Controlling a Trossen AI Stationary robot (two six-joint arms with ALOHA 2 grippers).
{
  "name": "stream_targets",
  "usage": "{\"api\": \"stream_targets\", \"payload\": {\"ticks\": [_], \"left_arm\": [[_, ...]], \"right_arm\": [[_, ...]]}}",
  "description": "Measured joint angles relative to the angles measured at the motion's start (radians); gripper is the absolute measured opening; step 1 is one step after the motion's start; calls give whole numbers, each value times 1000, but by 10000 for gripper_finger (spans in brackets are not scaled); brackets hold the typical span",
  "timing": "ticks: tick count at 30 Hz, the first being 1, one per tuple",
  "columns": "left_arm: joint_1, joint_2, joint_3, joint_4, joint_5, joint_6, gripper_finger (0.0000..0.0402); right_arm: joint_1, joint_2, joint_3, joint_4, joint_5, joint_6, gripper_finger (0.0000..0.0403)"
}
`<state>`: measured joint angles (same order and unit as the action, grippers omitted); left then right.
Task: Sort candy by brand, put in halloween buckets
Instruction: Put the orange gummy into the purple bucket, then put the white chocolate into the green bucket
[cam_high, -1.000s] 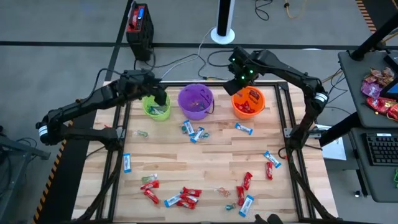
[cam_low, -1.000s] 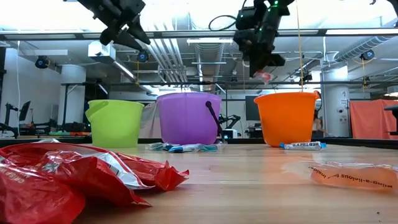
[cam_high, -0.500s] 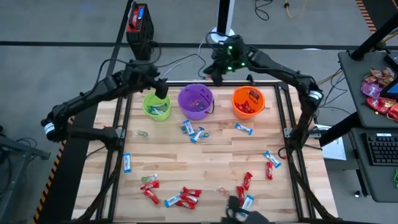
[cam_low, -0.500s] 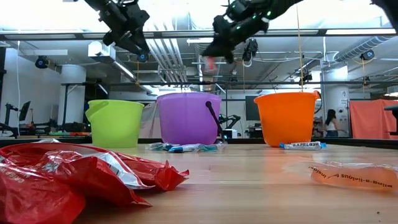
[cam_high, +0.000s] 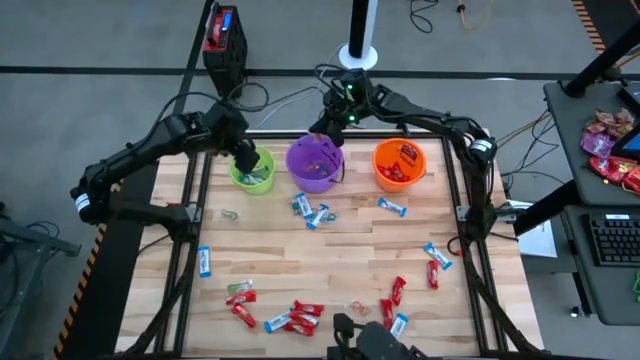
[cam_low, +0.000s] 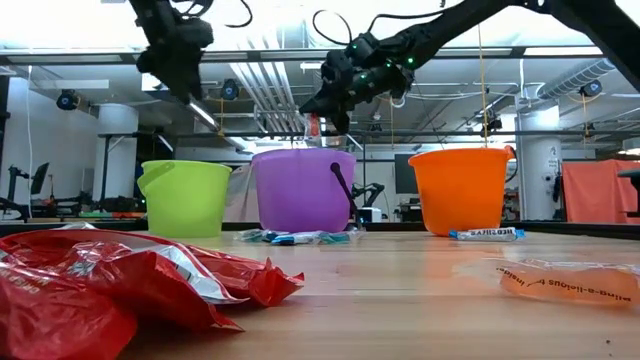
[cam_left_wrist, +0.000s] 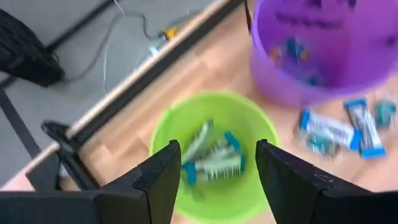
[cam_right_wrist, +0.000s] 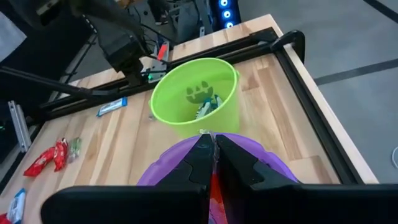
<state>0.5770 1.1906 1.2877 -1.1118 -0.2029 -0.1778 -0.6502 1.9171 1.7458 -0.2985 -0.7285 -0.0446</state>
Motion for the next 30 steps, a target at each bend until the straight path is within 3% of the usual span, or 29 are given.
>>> {"api": "stream_targets", "payload": {"ticks": [12, 19, 22, 30], "left_arm": [[-56, -48, -128, -172, 272, 18, 191], [-176, -65, -278, -193, 292, 98, 192], [-207, -65, -342, -178, 292, 97, 193], [-232, -65, -506, -107, 291, 75, 193]], "right_arm": [[9, -12, 1, -66, -15, -20, 13], [11, -12, 1, -137, -6, -18, 16], [11, -12, 1, -146, -4, -3, 40], [16, -15, 1, -148, 49, 31, 154]]}}
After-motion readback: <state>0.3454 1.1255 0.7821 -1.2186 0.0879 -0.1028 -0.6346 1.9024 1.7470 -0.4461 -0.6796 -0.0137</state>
